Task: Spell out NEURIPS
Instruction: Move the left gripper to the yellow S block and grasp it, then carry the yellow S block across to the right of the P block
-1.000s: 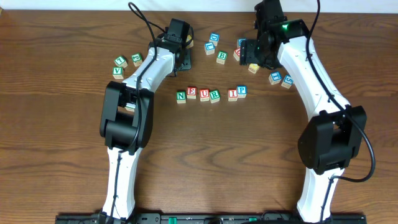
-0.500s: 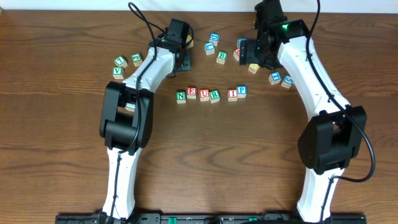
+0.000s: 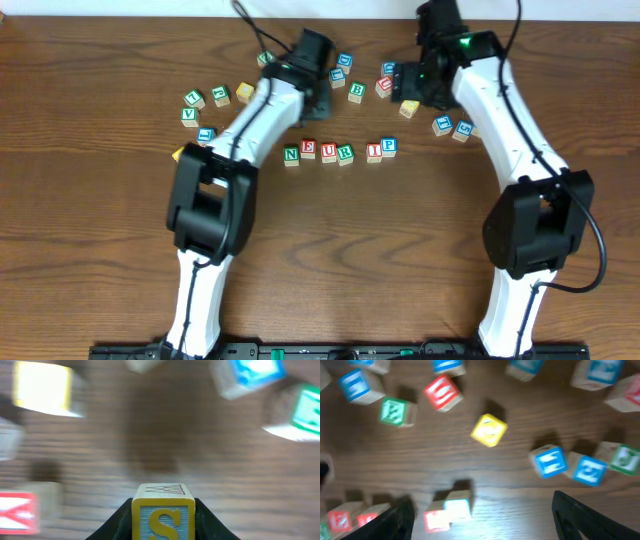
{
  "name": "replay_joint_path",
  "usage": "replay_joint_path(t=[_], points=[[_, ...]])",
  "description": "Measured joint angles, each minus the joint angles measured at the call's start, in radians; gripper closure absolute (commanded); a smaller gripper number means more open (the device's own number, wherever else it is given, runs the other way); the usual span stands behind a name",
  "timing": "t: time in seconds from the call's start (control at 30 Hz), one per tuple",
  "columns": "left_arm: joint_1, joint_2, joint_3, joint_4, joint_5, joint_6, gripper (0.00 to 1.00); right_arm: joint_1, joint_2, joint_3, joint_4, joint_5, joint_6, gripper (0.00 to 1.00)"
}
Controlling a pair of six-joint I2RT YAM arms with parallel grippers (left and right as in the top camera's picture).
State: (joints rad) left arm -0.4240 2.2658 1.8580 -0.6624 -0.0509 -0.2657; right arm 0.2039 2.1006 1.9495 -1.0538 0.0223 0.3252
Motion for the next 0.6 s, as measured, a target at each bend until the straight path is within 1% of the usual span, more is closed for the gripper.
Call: replay_joint_path(t=[0.17,0.37,0.47,0.6], points=[[-0.071,0.0,0.0,0.0,0.008,-0.035,0.68,-0.123,0.0,0.0,-0.008,-0.01,0.0,0.19],[-0.101,0.0,0.0,0.039,0.051,-0.084,0.67,-0.288,0.0,0.0,-0.042,-0.073,0.0,0.18],[-0.113,0.0,0.002,0.076,0.109,-0.1,0.67,-0.329,0.0,0.0,-0.065,-0.095,0.0,0.18],[-0.152,0.0,0.003,0.099,0.161,-0.137,0.67,-0.341,0.0,0.0,-0.084,-0.113,-0.002,0.18]])
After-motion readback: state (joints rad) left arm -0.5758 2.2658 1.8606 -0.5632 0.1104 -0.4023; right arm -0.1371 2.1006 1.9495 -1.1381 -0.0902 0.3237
